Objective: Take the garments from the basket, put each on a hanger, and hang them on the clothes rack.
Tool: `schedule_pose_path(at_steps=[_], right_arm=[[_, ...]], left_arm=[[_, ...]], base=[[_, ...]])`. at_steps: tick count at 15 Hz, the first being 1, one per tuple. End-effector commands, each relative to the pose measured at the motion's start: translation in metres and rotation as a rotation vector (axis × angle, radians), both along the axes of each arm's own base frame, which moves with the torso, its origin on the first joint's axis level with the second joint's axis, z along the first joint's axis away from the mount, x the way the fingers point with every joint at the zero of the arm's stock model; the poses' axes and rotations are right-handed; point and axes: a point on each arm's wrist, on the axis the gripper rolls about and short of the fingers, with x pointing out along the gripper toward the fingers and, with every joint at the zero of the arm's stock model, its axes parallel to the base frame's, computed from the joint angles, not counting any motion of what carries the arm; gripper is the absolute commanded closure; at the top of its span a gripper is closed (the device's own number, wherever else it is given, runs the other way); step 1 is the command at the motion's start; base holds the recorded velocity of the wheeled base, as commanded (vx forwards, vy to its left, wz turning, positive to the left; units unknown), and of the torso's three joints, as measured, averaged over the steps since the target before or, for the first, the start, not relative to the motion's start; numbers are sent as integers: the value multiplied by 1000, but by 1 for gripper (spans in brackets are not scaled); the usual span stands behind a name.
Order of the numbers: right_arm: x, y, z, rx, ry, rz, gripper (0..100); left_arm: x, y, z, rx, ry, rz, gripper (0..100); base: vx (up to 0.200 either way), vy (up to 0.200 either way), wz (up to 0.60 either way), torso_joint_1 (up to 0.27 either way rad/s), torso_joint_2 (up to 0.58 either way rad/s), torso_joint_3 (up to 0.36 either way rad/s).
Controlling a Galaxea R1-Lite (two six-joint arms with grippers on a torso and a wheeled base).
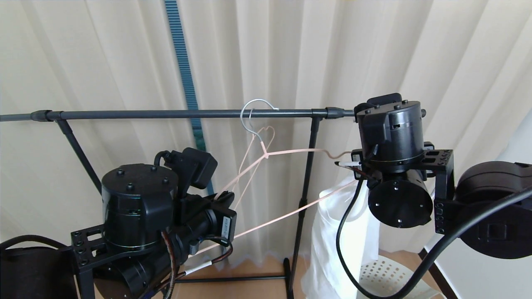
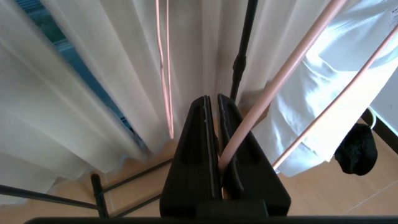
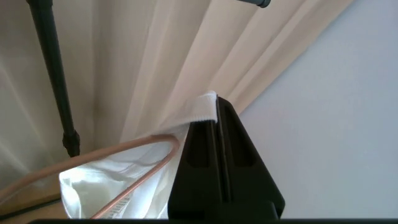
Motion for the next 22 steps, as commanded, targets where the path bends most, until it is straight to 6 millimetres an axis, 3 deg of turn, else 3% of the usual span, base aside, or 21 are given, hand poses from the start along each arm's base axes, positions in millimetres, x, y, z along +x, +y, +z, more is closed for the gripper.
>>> schedule_pose_path(at_steps=[1, 8, 13, 22], right_arm=[[3, 1, -1, 0, 1, -4, 100], [11, 8, -6, 17, -20, -9, 100], [8, 7, -7, 13, -16, -5, 100], [-16, 23, -12, -13, 1, 68, 100]], left_arm=[[0, 0, 0, -1, 0, 0, 100], [3, -3, -4, 4, 8, -1, 100], [17, -12, -9, -8, -26, 48, 100], [23, -20, -8, -4, -41, 62, 100]], base=[[0, 0, 0, 0, 0, 0], [0, 0, 0, 0, 0, 0], [0, 0, 0, 0, 0, 0], [0, 0, 0, 0, 0, 0]])
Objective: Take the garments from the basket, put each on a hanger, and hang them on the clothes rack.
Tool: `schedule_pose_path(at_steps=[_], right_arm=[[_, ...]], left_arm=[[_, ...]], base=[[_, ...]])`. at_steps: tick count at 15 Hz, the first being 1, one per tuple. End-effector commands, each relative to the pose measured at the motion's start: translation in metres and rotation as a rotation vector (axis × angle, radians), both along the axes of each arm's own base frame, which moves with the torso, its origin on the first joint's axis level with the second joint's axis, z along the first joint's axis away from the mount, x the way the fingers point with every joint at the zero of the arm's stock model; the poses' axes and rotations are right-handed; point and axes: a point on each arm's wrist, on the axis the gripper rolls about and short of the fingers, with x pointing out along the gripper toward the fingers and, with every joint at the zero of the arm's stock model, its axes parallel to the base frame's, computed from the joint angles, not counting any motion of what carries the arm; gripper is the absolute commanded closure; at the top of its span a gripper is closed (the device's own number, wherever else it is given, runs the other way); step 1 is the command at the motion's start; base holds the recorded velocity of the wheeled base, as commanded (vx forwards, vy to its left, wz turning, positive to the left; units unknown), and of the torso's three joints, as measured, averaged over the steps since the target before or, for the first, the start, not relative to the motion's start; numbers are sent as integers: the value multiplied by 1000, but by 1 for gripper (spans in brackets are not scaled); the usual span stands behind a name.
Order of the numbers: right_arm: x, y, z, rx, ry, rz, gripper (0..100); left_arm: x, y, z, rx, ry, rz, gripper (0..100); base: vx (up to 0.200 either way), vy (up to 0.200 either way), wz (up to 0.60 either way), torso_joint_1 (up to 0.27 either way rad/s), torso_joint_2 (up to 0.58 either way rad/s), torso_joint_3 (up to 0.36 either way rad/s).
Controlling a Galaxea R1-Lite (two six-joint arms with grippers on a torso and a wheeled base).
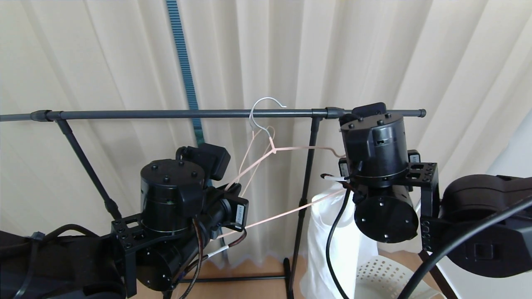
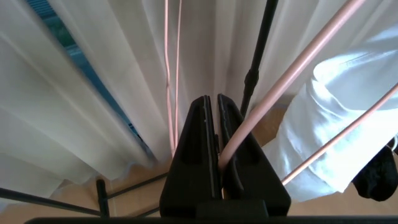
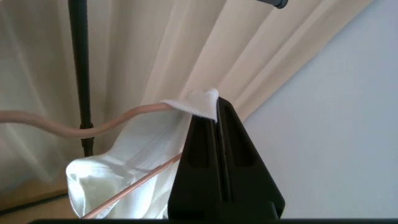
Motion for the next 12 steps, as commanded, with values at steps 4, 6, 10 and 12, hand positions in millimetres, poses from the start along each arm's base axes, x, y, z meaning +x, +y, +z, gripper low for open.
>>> schedule_pose_path(at_steps=[4, 6, 10, 12], right_arm=[[-23, 19, -4, -10, 10, 93, 100], [-32, 26, -3, -5, 8, 130, 100], [-45, 34, 3, 15, -4, 184, 100], [-50, 38, 3, 21, -7, 205, 100]], left_arm=[[-1, -1, 0, 4, -1, -6, 100], [-1, -2, 0, 10, -3, -12, 100], [-4, -5, 0, 10, -5, -23, 100], [-5, -6, -1, 12, -3, -29, 100]], base=[[0, 0, 0, 0, 0, 0], [0, 0, 0, 0, 0, 0], [0, 0, 0, 0, 0, 0], [0, 0, 0, 0, 0, 0]])
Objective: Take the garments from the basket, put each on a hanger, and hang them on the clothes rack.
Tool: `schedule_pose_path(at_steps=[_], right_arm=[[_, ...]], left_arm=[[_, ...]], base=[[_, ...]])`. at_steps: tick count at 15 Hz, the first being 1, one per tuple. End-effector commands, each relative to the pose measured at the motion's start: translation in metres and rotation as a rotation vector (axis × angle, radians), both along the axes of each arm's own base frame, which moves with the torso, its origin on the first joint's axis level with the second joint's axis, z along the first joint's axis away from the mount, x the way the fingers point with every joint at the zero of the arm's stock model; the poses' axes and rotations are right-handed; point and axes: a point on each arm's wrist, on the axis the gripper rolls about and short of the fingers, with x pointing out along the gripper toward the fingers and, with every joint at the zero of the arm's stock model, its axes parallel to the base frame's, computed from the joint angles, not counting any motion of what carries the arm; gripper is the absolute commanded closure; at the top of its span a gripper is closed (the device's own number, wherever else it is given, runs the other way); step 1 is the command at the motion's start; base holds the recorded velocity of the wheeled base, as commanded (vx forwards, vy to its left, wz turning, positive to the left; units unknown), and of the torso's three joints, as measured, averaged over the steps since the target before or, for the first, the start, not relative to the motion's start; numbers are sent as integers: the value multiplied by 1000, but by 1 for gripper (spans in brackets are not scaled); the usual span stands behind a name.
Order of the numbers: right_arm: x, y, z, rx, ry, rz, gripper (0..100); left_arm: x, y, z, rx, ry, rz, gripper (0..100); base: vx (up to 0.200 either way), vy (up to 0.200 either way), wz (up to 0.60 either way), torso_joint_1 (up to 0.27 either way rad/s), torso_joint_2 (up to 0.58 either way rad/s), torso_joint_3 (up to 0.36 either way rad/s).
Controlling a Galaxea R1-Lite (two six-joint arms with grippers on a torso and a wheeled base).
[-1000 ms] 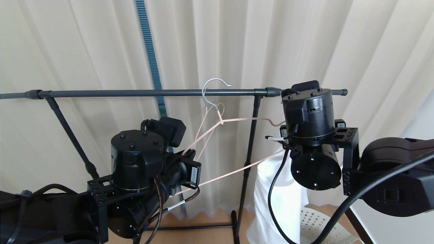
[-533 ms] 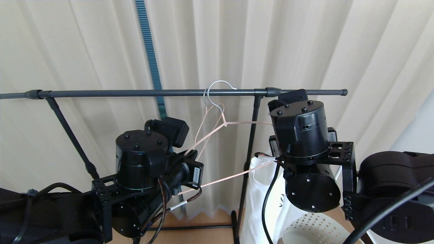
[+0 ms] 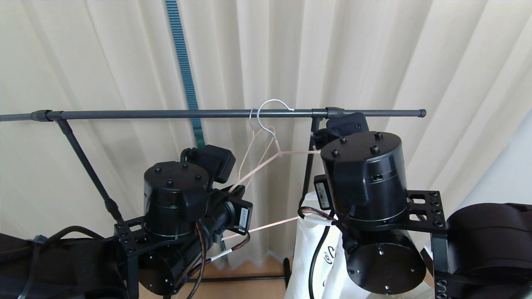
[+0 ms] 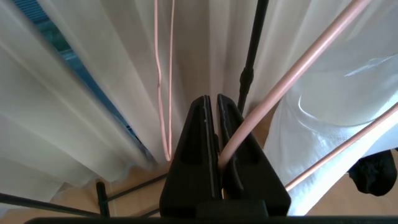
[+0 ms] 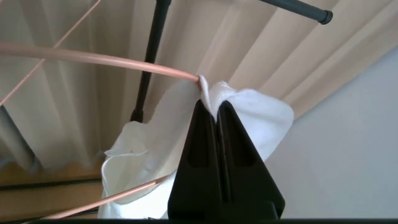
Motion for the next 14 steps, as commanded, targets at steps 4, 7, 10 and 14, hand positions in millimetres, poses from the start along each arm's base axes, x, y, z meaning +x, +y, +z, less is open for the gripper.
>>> schedule_pose_path(at_steps=[4, 7, 10, 14], right_arm=[[-14, 10, 6, 53, -9, 72, 100], [-24, 14, 14, 108, -14, 134, 100], [-31, 17, 19, 184, -5, 212, 100], [-45, 15, 35, 328, 28, 387, 100]], left_arm=[[-3, -2, -1, 1, 2, -12, 100], [-4, -3, -1, 0, 3, -18, 100], [-4, -3, -1, 2, 2, -18, 100], [-6, -2, 0, -2, 1, -21, 100]], base=[[0, 0, 0, 0, 0, 0], [0, 0, 0, 0, 0, 0], [0, 0, 0, 0, 0, 0], [0, 0, 0, 0, 0, 0]])
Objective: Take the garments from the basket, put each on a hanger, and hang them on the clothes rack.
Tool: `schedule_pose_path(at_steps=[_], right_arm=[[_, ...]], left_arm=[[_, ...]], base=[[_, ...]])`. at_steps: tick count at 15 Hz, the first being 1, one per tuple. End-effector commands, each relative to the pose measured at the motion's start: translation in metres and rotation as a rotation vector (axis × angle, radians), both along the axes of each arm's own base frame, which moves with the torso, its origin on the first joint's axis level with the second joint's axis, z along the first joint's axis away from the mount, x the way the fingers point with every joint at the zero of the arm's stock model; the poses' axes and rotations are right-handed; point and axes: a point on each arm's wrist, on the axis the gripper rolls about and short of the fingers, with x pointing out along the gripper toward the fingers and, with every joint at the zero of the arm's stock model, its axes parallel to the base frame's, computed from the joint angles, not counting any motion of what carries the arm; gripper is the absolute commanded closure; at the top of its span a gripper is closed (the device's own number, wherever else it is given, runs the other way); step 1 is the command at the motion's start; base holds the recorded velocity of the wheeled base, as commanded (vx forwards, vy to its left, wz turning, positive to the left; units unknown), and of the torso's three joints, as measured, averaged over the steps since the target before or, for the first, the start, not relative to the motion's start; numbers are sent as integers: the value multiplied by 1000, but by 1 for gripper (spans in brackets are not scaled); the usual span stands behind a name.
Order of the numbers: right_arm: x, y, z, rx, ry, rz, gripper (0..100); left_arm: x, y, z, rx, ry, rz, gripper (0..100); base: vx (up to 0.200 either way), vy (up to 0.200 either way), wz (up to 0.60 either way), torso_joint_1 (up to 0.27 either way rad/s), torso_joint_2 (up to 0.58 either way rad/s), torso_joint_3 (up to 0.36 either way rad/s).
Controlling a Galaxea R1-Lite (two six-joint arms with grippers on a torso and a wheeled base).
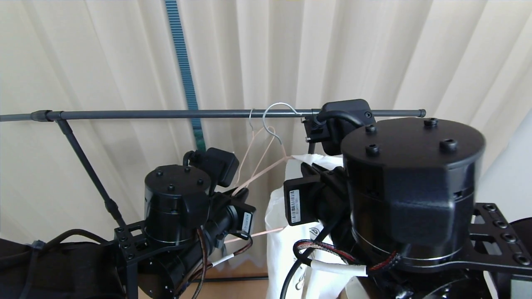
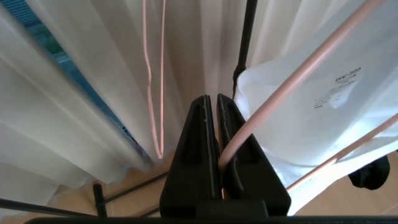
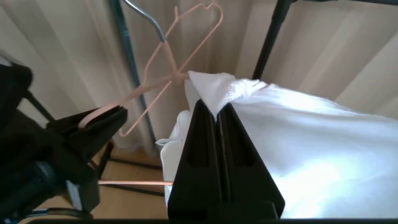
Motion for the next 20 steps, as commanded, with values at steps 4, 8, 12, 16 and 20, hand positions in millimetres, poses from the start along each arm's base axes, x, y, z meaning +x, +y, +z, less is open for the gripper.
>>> schedule_pose_path(at_steps=[4, 8, 12, 16, 20], right_arm=[[1, -9, 9, 31, -6, 0, 100], [-1, -11, 10, 36, -3, 18, 100], [-8, -7, 4, 24, 14, 63, 100], [-10, -8, 1, 8, 28, 85, 0], [-21, -33, 9, -10, 29, 165, 0]], left_arm=[[-8, 8, 7, -21, -17, -2, 100], [-12, 12, 11, -38, -36, -4, 100], [-13, 9, 13, -43, -41, -17, 100], [-13, 9, 14, -47, -44, -17, 100], [-14, 9, 14, -62, -57, -20, 100]], base=[[0, 0, 0, 0, 0, 0], [0, 0, 0, 0, 0, 0], [0, 0, 0, 0, 0, 0], [0, 0, 0, 0, 0, 0], [0, 0, 0, 0, 0, 0]])
